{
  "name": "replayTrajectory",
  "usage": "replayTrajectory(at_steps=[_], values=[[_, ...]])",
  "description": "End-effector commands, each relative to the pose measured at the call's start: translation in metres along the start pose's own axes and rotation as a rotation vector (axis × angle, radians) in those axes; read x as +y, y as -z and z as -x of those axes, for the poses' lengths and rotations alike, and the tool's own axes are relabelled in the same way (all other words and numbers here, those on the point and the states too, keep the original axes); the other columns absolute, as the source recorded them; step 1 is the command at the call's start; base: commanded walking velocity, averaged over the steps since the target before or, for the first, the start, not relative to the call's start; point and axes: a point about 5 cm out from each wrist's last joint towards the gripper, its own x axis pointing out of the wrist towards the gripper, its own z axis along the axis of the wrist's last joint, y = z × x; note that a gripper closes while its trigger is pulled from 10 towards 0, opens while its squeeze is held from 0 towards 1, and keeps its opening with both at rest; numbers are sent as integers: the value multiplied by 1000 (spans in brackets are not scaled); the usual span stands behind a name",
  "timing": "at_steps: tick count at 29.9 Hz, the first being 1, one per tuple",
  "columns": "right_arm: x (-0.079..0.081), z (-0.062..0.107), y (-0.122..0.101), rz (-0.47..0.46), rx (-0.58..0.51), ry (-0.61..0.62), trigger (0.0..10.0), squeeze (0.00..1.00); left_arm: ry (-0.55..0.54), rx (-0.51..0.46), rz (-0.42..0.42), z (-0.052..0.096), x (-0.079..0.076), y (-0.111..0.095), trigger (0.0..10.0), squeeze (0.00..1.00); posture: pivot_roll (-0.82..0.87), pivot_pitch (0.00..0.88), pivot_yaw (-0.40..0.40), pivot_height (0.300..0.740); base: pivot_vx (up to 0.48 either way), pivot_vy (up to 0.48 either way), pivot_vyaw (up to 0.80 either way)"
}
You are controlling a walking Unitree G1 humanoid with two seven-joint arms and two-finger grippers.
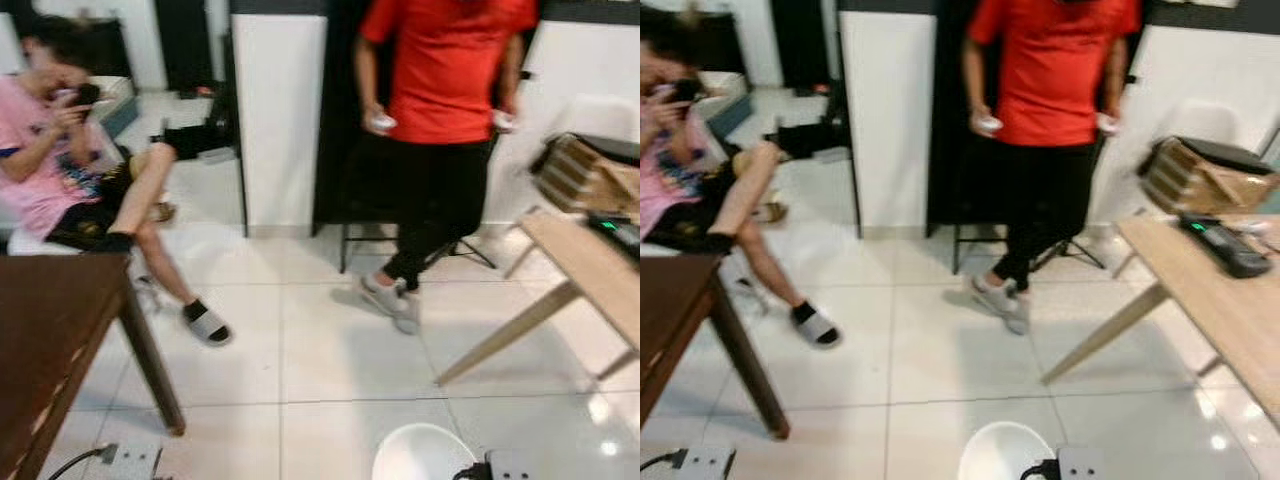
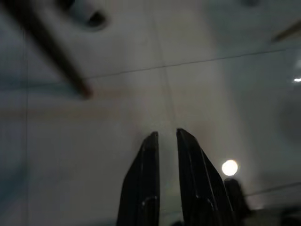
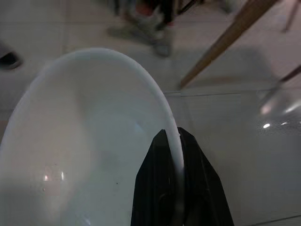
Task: Setting the table
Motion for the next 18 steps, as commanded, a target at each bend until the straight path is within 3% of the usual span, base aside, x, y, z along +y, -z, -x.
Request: replayTrajectory(at_steps=[1,18], values=[[1,6,9,-11,29,6,10000,0,-19,64,-2,7,5,17,10000,0,-2,103,68,740,0,0,-800],[1,6,9,-11,30,4,10000,0,-16,66,-1,7,4,18,10000,0,-2,102,68,740,0,0,-800]])
